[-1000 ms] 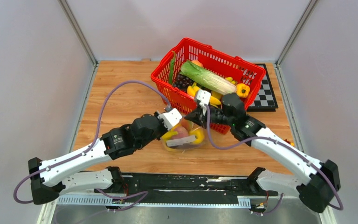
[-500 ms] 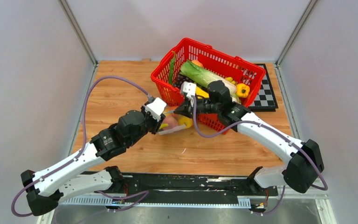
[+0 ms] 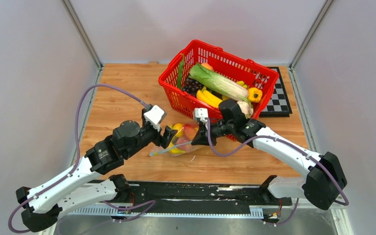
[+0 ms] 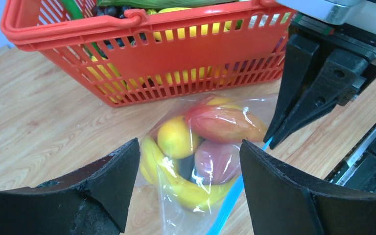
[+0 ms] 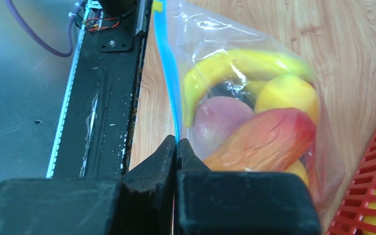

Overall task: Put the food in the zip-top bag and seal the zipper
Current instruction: Place the zipper food storage bag at the center of the board.

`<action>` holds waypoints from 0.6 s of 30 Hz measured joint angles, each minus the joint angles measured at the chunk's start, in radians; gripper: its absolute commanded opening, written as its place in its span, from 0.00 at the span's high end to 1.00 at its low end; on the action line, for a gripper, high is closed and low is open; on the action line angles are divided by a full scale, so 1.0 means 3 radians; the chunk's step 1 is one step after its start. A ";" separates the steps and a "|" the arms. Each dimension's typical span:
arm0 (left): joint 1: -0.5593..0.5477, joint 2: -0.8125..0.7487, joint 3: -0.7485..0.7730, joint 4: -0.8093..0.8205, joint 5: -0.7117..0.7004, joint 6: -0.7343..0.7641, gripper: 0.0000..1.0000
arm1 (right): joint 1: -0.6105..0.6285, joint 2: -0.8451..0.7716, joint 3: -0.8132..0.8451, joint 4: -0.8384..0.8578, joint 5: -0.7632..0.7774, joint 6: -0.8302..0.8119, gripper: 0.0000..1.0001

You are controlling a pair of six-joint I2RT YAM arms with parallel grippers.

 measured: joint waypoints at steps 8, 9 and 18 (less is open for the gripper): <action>0.0000 0.0111 -0.0219 -0.0043 -0.0150 -0.0511 0.08 | 0.0187 0.0127 0.0132 -0.0579 -0.0079 -0.0041 0.66; 0.0000 0.0093 -0.0333 -0.0041 -0.0174 -0.0593 0.07 | 0.0242 0.0117 0.0122 -0.0626 -0.0104 -0.0038 0.57; 0.0000 -0.0071 -0.0637 -0.0114 -0.0375 -0.0969 0.00 | 0.0610 -0.0576 -0.0108 -0.0561 0.0264 0.0298 0.39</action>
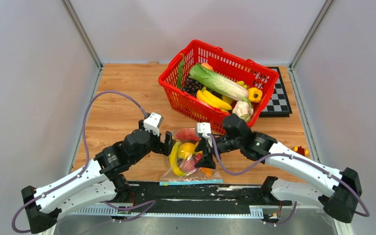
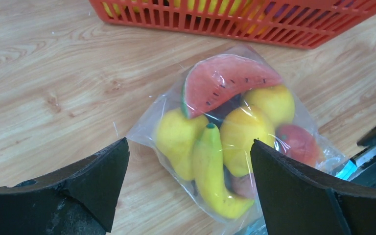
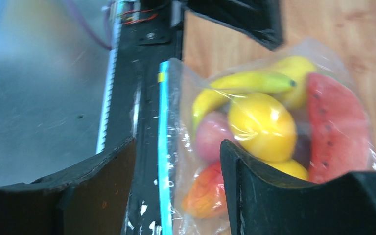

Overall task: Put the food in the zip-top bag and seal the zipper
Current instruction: Place the zipper food storage bag at the center of the board, then adjust the bin at the center of the board.

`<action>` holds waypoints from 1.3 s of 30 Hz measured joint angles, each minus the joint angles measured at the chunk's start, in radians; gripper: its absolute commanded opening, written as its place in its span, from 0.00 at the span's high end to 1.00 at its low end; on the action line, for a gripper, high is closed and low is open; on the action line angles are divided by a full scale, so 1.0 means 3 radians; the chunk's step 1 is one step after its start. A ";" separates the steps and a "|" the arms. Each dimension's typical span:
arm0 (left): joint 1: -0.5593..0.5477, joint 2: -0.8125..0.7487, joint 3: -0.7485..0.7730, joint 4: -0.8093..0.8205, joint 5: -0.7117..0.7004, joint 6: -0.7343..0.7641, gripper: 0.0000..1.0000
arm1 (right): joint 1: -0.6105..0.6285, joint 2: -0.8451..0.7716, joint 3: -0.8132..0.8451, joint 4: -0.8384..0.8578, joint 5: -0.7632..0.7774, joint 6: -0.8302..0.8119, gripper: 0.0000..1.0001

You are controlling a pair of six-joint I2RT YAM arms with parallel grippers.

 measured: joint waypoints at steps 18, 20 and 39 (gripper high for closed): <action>0.0000 -0.0211 -0.1027 0.0478 0.0456 -0.0805 0.00 | 0.0277 0.0042 -0.0997 0.0824 0.1965 0.1680 0.33; 0.0000 -0.0084 -0.1083 0.0626 0.0451 -0.0839 0.00 | 0.0273 0.0080 -0.0997 0.0895 0.2232 0.1684 0.32; 0.0154 0.0291 -0.0781 0.1016 -0.0229 -0.0406 0.00 | -0.0853 0.0292 -0.0506 0.0839 0.2248 0.1101 0.29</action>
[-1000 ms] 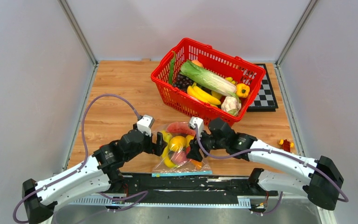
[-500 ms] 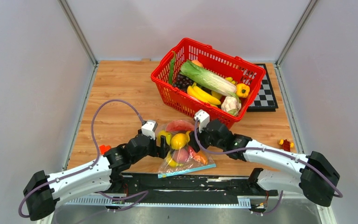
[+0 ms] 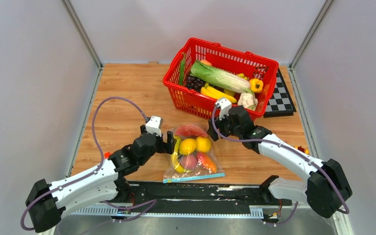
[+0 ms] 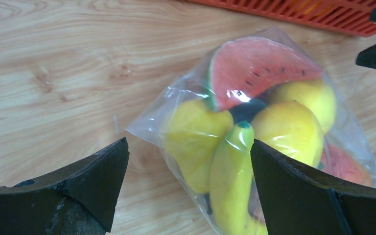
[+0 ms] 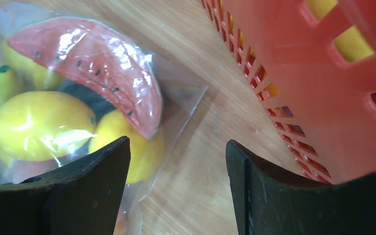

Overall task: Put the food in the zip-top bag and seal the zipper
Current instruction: Adjust the bin at the center of the board, then reset both arms

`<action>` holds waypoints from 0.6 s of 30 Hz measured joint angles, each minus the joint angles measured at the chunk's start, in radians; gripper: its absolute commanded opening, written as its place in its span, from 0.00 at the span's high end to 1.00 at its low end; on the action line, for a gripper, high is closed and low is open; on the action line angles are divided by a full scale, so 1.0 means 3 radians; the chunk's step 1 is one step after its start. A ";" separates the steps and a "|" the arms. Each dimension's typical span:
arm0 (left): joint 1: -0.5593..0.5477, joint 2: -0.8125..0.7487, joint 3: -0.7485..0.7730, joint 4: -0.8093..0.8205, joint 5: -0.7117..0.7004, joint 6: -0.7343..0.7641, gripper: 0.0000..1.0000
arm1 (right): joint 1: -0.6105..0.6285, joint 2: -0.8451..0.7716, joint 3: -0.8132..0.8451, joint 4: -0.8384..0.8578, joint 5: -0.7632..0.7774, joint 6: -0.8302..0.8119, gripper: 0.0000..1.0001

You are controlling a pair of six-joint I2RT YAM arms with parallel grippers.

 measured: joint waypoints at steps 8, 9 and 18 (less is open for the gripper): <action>0.0455 -0.0226 0.0225 -0.0272 0.0039 0.0285 0.00 | -0.0135 -0.0126 0.0242 -0.0215 -0.1455 -0.0090 0.25; 0.0525 -0.0234 0.0315 -0.0299 0.0064 0.0326 0.00 | -0.0131 -0.0197 0.0304 -0.0233 -0.1647 -0.0099 0.24; 0.1390 -0.0215 0.1016 -0.0412 0.0450 0.0537 0.00 | -0.0121 -0.0989 0.0926 -0.0313 -0.0490 -0.0235 0.00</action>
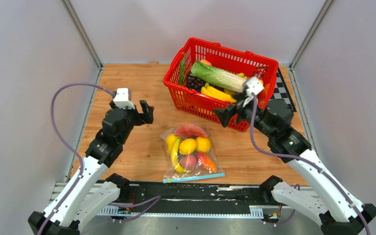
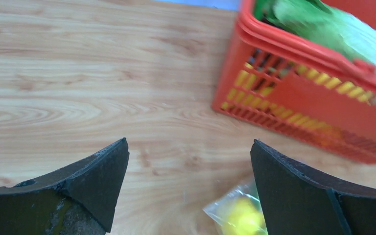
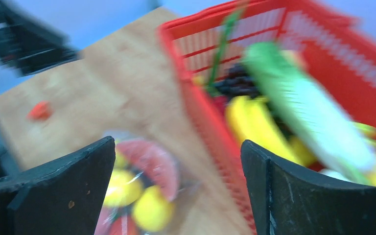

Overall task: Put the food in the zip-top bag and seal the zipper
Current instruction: Reset both arms

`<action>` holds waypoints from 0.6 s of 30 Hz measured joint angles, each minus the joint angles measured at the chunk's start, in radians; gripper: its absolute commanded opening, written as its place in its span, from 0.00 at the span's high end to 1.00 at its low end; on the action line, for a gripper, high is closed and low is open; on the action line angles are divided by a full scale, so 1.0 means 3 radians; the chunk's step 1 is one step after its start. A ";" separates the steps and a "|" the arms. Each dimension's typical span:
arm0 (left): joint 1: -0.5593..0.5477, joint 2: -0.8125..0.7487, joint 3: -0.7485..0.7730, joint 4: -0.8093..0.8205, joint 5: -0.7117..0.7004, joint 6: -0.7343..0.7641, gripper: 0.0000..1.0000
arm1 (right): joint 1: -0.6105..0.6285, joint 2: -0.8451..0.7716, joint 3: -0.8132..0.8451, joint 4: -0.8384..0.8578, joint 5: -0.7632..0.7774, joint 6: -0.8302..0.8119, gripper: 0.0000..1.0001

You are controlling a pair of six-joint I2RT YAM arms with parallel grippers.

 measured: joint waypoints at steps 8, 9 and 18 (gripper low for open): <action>0.0927 0.0209 0.0286 -0.0280 0.0134 -0.0140 0.00 | -0.0912 -0.0161 0.0146 -0.0228 0.1319 0.0160 0.00; 0.0928 0.0259 0.0340 -0.0367 0.0065 -0.0156 0.00 | -0.1171 -0.0122 0.0168 -0.0301 0.1330 0.0219 0.00; 0.0931 0.0309 0.0425 -0.0800 -0.0409 -0.0361 0.00 | -0.2312 -0.0656 -0.0275 -0.0631 0.0861 0.0590 0.00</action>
